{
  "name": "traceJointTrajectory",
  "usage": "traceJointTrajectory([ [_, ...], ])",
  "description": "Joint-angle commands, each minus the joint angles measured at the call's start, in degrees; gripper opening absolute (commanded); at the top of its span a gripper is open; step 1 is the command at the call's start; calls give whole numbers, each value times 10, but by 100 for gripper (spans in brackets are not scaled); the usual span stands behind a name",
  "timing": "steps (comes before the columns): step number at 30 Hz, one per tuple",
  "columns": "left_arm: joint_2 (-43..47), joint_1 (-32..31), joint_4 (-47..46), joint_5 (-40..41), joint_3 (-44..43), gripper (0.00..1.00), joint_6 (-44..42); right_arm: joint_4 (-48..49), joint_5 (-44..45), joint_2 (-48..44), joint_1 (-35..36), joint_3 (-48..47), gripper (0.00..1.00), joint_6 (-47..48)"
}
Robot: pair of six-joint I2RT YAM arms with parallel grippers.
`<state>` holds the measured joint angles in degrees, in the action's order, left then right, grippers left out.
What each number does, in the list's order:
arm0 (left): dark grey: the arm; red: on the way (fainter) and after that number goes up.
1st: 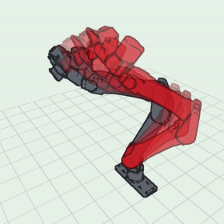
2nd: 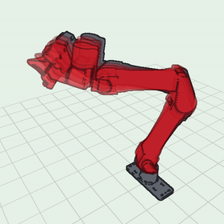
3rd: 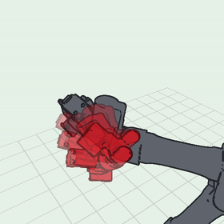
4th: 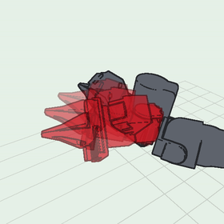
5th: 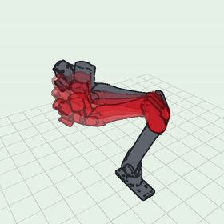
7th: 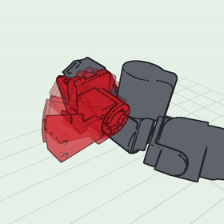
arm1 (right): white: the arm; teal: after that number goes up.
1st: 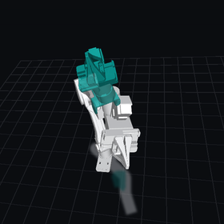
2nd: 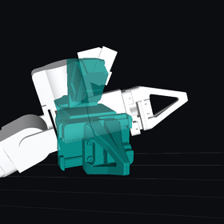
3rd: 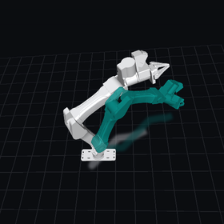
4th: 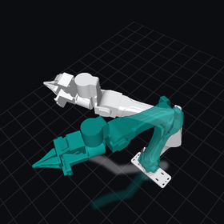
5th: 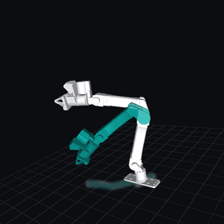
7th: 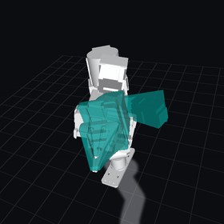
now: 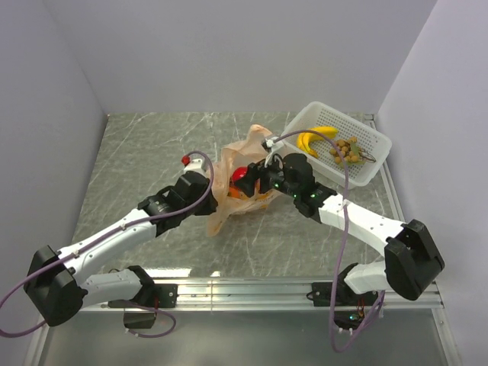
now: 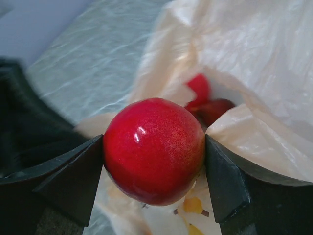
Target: Untie the knot of the plastic bag and take out the fruit
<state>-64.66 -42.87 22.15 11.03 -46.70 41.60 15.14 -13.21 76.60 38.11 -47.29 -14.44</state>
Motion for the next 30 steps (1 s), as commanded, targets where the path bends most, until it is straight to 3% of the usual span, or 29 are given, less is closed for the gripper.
traceJointTrajectory([
  [1,9,3,20,46,-32,1,-18,-34,-155,-2,4,-45,3,27],
  [4,27,9,33,62,-39,1,-24,-24,-220,14,2,-60,3,19],
  [7,48,19,55,88,-43,1,-33,-22,-219,41,1,-60,4,16],
  [13,84,53,72,83,-17,0,-49,-41,-99,74,2,-23,9,13],
  [17,99,51,-5,-14,36,1,-36,-39,-42,101,9,10,12,1],
  [20,90,38,-87,-91,95,0,-5,-33,0,117,25,18,22,-13],
  [23,61,13,-117,-116,126,0,22,-34,49,124,42,21,46,-21],
  [24,53,-2,-120,-114,129,1,29,-33,73,123,44,23,63,-21],
  [27,38,-13,-113,-112,132,1,34,-44,107,107,59,23,83,-13],
  [30,47,-14,-103,-112,136,1,30,-63,150,87,86,19,91,12],
])
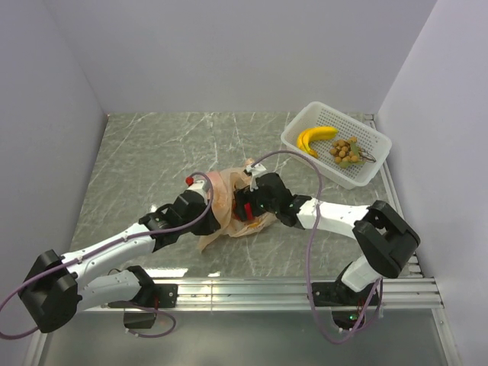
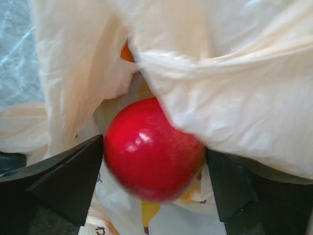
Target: Untie the knot of the plastic bag and take out the fruit
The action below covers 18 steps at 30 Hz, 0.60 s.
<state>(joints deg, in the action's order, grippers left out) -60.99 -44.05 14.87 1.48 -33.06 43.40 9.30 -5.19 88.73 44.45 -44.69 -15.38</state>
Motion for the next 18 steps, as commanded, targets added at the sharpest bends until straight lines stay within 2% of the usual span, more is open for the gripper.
traceJointTrajectory([
  [1,11,-2,-26,-17,-1,0,12,-10,80,-37,28,-9,94,31],
  [6,13,-2,-14,-1,-3,0,10,-55,160,-33,76,-38,97,79],
  [11,25,-3,0,9,-3,0,13,-74,183,-20,93,-59,97,123],
  [12,27,-2,5,19,-5,1,16,-82,216,-21,103,-63,97,129],
  [15,35,-2,22,34,-7,1,18,-89,264,-46,108,-67,97,141],
  [18,45,-2,29,42,-4,1,22,-118,275,-85,108,-75,97,148],
])
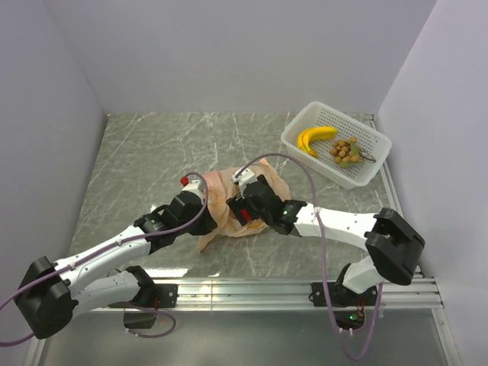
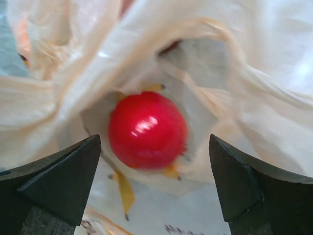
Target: Untie the knot of the plastic bag and take out the fruit
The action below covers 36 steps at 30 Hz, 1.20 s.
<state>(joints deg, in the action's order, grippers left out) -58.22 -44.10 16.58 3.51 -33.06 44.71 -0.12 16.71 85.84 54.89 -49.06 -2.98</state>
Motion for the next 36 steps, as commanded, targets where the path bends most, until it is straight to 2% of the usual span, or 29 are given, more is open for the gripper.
traceJointTrajectory([
  [1,19,-2,13,24,-3,0,11,-30,57,-73,4,-35,97,24],
  [4,23,-2,14,26,-3,1,13,-35,11,-83,4,-36,96,52],
  [10,25,-2,12,20,-5,1,13,-4,-83,-18,-1,-38,92,68],
  [16,31,-2,23,28,-7,0,11,28,-115,70,-27,-48,93,54],
  [22,35,-2,25,33,-5,0,13,53,-125,115,-39,-37,93,36],
  [25,33,-3,27,36,-6,1,13,68,-132,100,-40,-18,75,31],
  [26,31,-3,28,38,-9,1,12,66,-133,89,-40,-16,60,31],
  [28,28,-2,35,47,-12,0,11,63,-135,50,-39,-7,44,31],
  [29,24,-1,37,51,-18,1,11,57,-137,33,-40,-3,32,31],
  [32,14,-2,48,67,-30,1,6,29,-162,-31,-39,-5,20,39],
  [36,1,0,54,72,-44,1,2,-23,-245,-106,-45,-48,16,50],
])
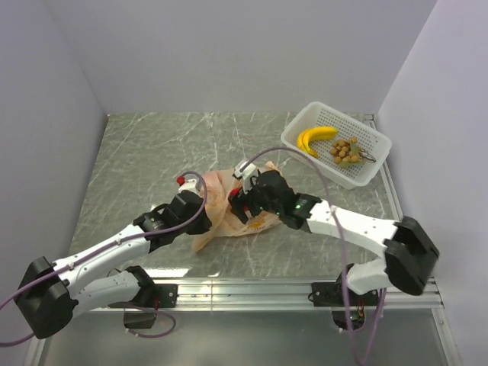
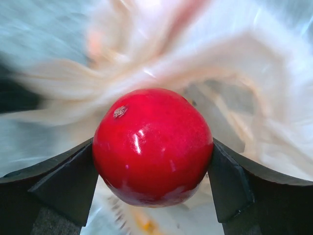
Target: Untie the knot of the plastic bag and take out the fruit
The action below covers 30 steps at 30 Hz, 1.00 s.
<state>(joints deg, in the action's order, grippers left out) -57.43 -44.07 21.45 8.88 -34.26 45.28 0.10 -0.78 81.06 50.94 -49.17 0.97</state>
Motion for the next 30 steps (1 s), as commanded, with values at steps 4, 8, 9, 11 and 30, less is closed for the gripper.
traceJointTrajectory([
  [4,-18,0,13,22,-42,1,-11,-34,-104,-136,-39,-85,15,4],
  [8,-13,3,25,34,-48,0,-16,-29,-13,-153,-136,-113,13,-34],
  [9,-10,4,26,36,-47,0,-16,-35,45,-141,-161,-131,12,-43],
  [11,-1,6,26,39,-42,1,-14,-58,87,-118,-238,-152,12,-72],
  [30,52,21,43,40,-34,1,-4,-90,134,55,-469,-245,99,-182],
])
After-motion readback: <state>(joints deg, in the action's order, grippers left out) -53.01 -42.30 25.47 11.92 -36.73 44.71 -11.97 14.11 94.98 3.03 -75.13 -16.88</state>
